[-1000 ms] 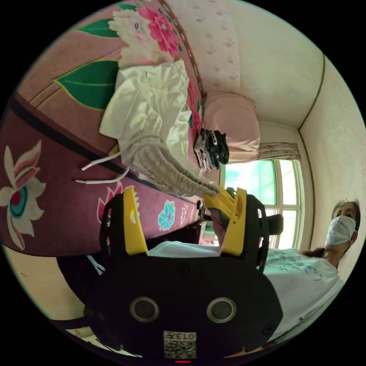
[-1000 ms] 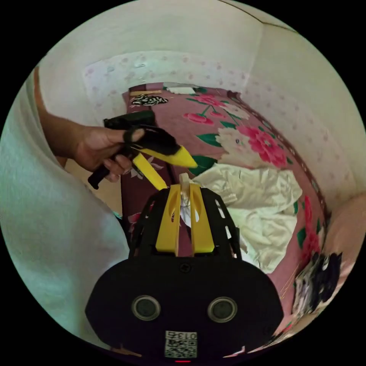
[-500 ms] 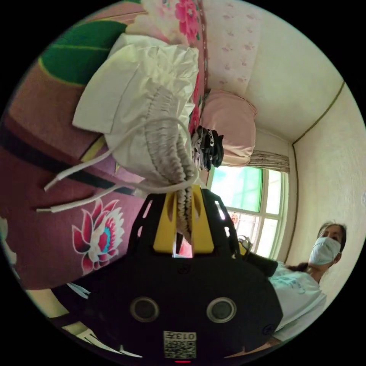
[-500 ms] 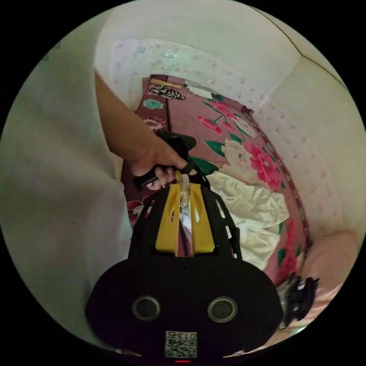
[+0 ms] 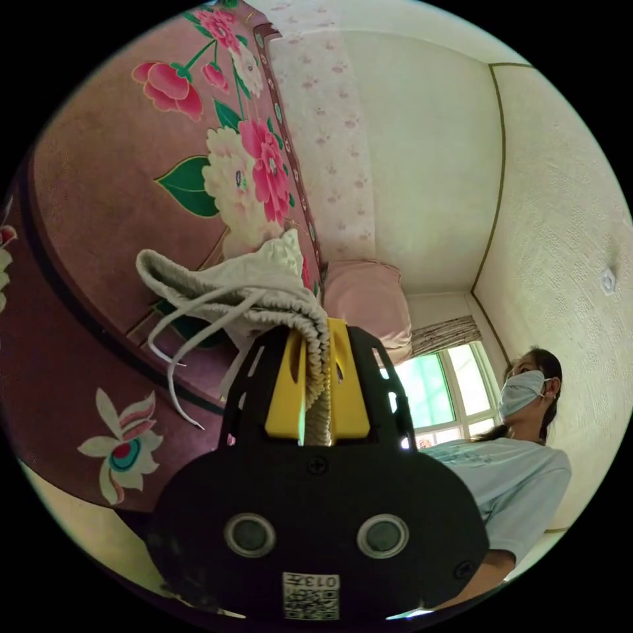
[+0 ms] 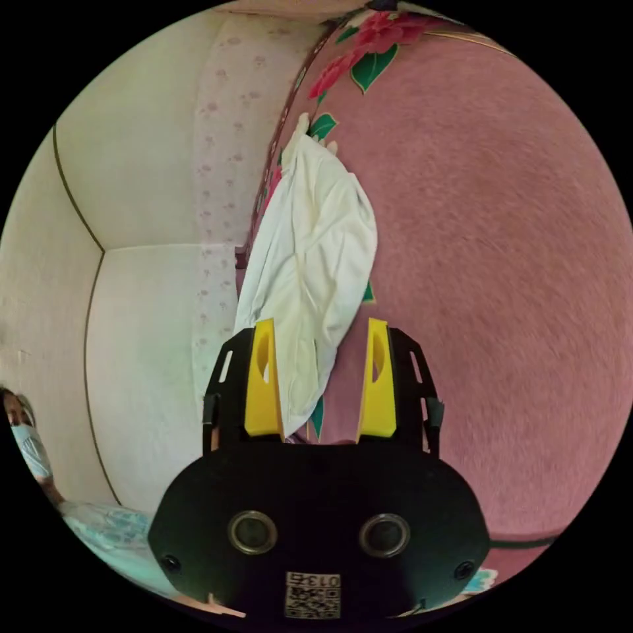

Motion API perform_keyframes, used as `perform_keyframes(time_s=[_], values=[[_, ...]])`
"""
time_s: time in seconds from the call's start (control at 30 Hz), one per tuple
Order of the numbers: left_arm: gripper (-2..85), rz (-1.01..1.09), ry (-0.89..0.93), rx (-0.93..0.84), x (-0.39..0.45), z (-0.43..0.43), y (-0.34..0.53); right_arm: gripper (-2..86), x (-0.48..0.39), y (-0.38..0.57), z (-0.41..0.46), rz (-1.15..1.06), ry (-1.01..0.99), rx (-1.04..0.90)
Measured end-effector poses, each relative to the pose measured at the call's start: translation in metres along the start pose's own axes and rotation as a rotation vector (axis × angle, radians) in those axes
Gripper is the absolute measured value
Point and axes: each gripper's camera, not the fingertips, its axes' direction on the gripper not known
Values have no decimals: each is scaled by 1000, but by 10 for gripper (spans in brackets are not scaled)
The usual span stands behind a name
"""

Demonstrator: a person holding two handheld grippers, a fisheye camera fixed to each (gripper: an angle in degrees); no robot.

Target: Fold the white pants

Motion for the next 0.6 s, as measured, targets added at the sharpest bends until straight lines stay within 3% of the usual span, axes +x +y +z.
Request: perform_keyframes(time_s=[0.07, 0.2, 0.3, 0.33, 0.47, 0.6], values=[[59, 9, -28, -14, -1, -5, -4, 168, 10, -17, 29, -7, 65, -16], [59, 7, -37, 9, -7, -15, -11, 25, 35, -44, 72, 68, 246, -32], [58, 39, -42, 30, -1, -21, -19, 10, 55, -52, 82, 146, -99, 30], [58, 74, -38, 35, 8, -22, -27, 7, 45, -56, 73, 112, -126, 80], [57, 280, 10, 7, 67, -10, -77, 2, -32, -72, -6, -202, -241, 227], [56, 653, 148, -76, 199, 36, -144, 0, -156, -41, -177, -672, -233, 459]])
